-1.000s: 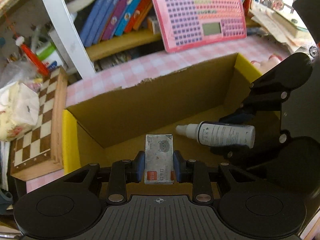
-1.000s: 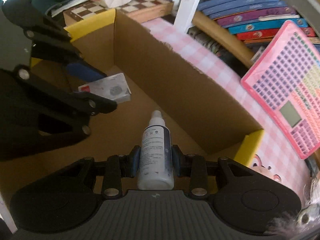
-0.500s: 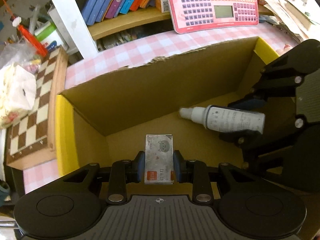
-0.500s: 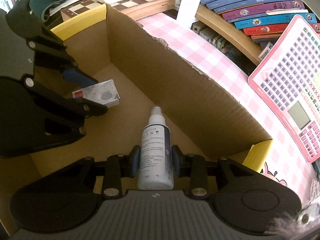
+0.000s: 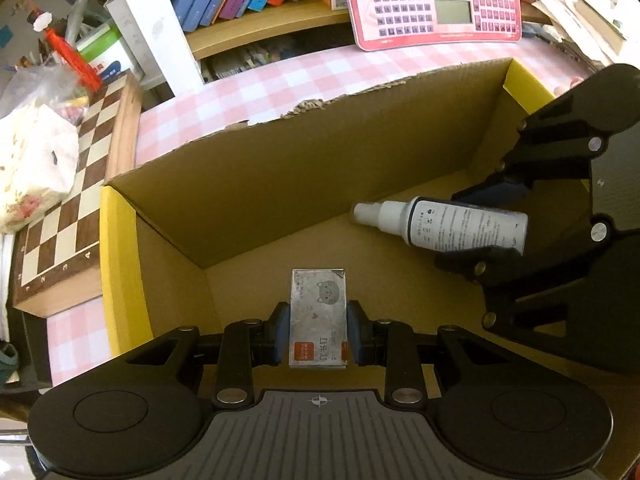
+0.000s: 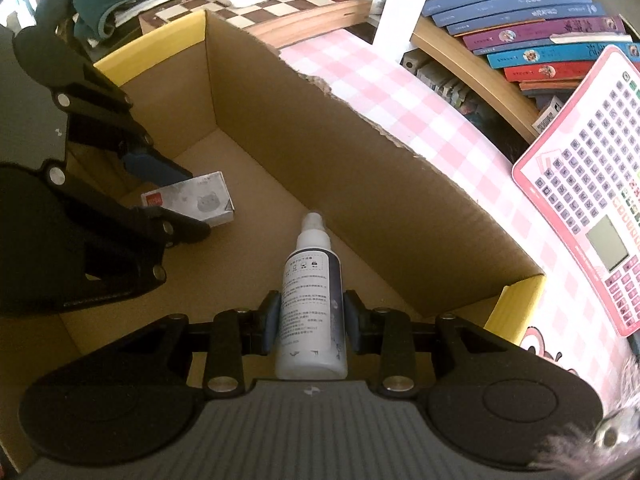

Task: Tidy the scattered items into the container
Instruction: 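Lower both items into the yellow box and open both tools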

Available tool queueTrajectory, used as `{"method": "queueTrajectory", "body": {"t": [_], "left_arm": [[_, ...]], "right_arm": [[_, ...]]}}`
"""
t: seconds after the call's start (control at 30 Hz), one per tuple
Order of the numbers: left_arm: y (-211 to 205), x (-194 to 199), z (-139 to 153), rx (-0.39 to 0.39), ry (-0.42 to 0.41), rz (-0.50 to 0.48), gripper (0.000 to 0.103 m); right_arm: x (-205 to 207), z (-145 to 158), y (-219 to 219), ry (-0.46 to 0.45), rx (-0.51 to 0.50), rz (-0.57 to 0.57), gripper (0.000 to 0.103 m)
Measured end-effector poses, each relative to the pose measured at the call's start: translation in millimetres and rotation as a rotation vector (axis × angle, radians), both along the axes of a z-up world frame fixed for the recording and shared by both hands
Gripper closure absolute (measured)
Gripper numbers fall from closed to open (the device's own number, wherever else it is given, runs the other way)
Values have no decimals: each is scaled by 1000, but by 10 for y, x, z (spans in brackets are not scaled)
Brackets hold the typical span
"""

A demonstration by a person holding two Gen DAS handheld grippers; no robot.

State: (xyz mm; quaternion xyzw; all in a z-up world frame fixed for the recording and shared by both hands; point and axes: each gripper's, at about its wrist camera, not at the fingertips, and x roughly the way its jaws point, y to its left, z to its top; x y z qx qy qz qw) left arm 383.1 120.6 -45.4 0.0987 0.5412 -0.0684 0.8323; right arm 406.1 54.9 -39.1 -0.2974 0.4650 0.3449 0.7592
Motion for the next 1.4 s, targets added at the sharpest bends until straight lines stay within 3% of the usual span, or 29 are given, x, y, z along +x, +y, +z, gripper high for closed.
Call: {"method": "queueTrajectory", "body": {"t": [0.2, 0.3, 0.67, 1.0, 1.17, 1.4], "left_arm": [[-10, 11, 8, -1, -7, -10, 73], [-32, -14, 29, 4, -27, -28, 65], [56, -259, 429, -25, -169, -31, 53], [76, -858, 1018, -109, -345, -62, 38], [32, -1158, 1188, -123, -398, -89, 37], [-43, -1547, 1313, -140, -438, -110, 35]], "right_arm": [[32, 23, 3, -3, -2, -5, 71], [32, 35, 11, -9, 11, -8, 60], [-148, 311, -131, -56, 91, -20, 44], [-594, 899, -479, -133, 213, -80, 41], [-876, 1179, -644, -154, 269, -116, 40], [-1320, 1317, -777, -175, 310, -152, 39]]}}
